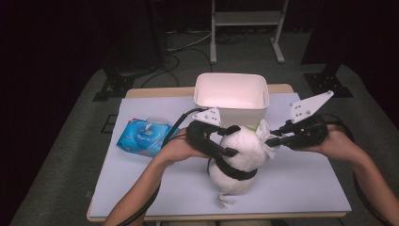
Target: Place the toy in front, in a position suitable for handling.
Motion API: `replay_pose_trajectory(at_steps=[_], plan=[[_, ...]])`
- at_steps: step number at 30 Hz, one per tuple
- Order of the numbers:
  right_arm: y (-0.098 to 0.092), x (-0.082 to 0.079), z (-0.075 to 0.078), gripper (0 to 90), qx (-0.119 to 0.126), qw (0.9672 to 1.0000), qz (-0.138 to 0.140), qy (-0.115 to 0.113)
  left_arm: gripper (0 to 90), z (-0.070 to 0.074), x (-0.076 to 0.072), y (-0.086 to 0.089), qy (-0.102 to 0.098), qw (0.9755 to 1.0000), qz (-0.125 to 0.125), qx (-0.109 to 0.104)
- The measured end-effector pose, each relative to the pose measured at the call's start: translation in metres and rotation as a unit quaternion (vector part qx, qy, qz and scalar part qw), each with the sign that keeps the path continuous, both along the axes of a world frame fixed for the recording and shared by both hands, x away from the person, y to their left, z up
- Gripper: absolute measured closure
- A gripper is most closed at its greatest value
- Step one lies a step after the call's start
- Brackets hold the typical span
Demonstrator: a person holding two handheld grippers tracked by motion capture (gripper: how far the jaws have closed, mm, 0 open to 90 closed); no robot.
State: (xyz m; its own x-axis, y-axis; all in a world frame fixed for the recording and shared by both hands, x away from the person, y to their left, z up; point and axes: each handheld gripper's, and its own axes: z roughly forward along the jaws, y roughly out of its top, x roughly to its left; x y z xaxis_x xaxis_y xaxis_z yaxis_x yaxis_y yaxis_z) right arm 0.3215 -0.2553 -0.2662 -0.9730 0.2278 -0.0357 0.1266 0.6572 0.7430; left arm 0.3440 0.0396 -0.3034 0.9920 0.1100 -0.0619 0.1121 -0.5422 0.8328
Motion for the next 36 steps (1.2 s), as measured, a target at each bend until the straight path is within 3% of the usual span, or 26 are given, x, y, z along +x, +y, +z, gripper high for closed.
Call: replay_pose_trajectory(at_steps=[5,8,12,18,24,29,33,36], plan=[[0.002,-0.002,0.005,75.2,-0.002,1.0000,0.004,-0.005,31.2,-0.005,-0.002,-0.010,0.000,1.0000,-0.008,0.005],[0.010,-0.004,0.014,75.2,-0.013,0.9997,0.015,-0.013,30.6,-0.005,-0.006,-0.021,-0.010,0.9997,-0.022,0.011],[0.015,-0.004,0.016,75.1,-0.026,0.9993,0.020,-0.016,30.0,-0.004,-0.007,-0.024,-0.011,0.9996,-0.021,0.016],[0.006,-0.001,0.005,75.0,-0.023,0.9997,0.007,0.004,30.0,-0.008,-0.006,-0.024,0.000,0.9998,-0.018,0.012],[0.000,-0.001,0.000,75.1,-0.021,0.9997,0.002,0.009,29.3,-0.011,-0.005,-0.024,0.011,0.9999,-0.011,0.004],[-0.001,-0.001,-0.006,75.2,-0.028,0.9995,-0.004,0.016,23.2,-0.014,-0.003,-0.026,0.022,0.9997,-0.012,0.003],[-0.003,-0.001,-0.009,75.2,-0.029,0.9994,-0.002,0.021,17.8,-0.019,-0.003,-0.026,0.043,0.9990,-0.008,0.007],[-0.003,-0.001,-0.009,75.2,-0.031,0.9992,-0.005,0.025,15.8,-0.021,-0.002,-0.025,0.045,0.9989,-0.009,0.008]])
